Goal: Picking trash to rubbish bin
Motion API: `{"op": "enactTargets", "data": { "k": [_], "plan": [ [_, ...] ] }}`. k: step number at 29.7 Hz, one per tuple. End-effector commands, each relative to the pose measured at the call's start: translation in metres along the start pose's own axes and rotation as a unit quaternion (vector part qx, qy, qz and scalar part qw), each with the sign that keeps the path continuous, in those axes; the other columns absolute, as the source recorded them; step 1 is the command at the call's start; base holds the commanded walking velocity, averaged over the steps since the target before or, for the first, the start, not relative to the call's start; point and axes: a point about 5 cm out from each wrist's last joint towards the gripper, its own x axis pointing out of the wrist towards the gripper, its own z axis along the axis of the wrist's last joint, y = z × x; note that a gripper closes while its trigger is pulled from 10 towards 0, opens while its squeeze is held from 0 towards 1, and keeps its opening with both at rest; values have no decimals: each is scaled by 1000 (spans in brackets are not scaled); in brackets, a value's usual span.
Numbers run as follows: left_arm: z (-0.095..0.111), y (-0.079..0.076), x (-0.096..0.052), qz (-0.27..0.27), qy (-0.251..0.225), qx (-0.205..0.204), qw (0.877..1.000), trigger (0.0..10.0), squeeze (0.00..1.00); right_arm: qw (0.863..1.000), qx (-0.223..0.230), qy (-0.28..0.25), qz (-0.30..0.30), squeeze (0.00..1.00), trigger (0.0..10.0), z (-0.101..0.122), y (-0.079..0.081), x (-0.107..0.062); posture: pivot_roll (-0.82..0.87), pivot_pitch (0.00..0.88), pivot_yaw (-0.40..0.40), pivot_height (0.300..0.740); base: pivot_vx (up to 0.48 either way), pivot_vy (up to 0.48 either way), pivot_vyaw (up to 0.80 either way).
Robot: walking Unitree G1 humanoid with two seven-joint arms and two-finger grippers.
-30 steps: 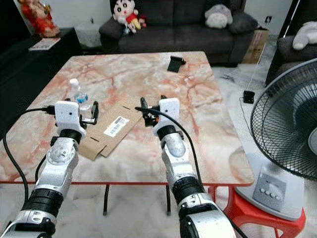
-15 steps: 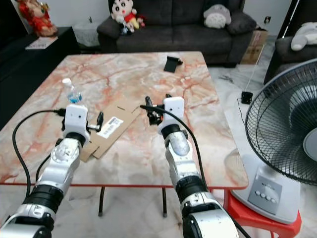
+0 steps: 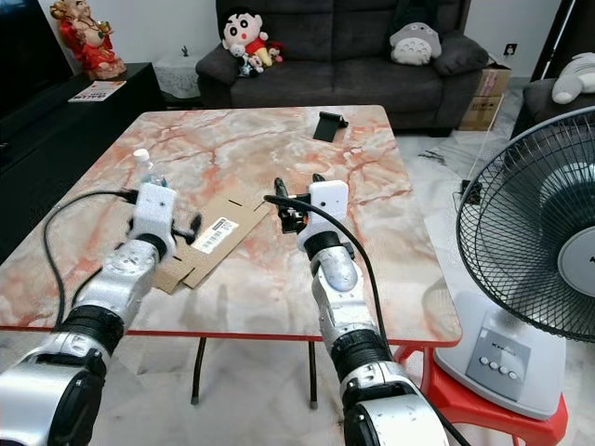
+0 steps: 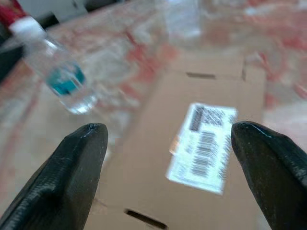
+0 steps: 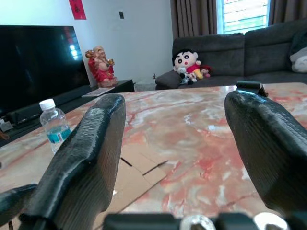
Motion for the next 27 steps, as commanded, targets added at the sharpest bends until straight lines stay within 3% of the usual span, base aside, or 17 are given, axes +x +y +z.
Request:
{"op": "enactTargets", "data": {
  "k": [1, 10, 17, 20, 27],
  "plan": [
    [8, 3, 3, 1, -2, -1, 1000, 10000, 0, 1000, 3, -9, 1, 0, 10000, 4, 2, 1, 59, 3, 71, 740, 0, 0, 0],
    [8, -5, 6, -23, 9, 3, 1000, 10000, 0, 999, 33, -3, -6, 0, 10000, 1, 4, -10, 39, 61, 77, 740, 0, 0, 0],
    [0, -1, 5, -19, 29, 5, 999, 10000, 0, 999, 40, 5, 2, 0, 10000, -1, 11, -21, 24, 107, 77, 740, 0, 0, 0],
    [-15, 3, 1, -15, 63, -24, 998, 10000, 0, 999, 42, 12, 2, 0, 10000, -2, 11, -24, 28, 108, 80, 740, 0, 0, 0],
    [-34, 9, -6, -10, 85, -68, 994, 10000, 0, 999, 43, 15, 3, 0, 10000, 0, 11, -23, 43, 97, 83, 740, 0, 0, 0]
  ]
}}
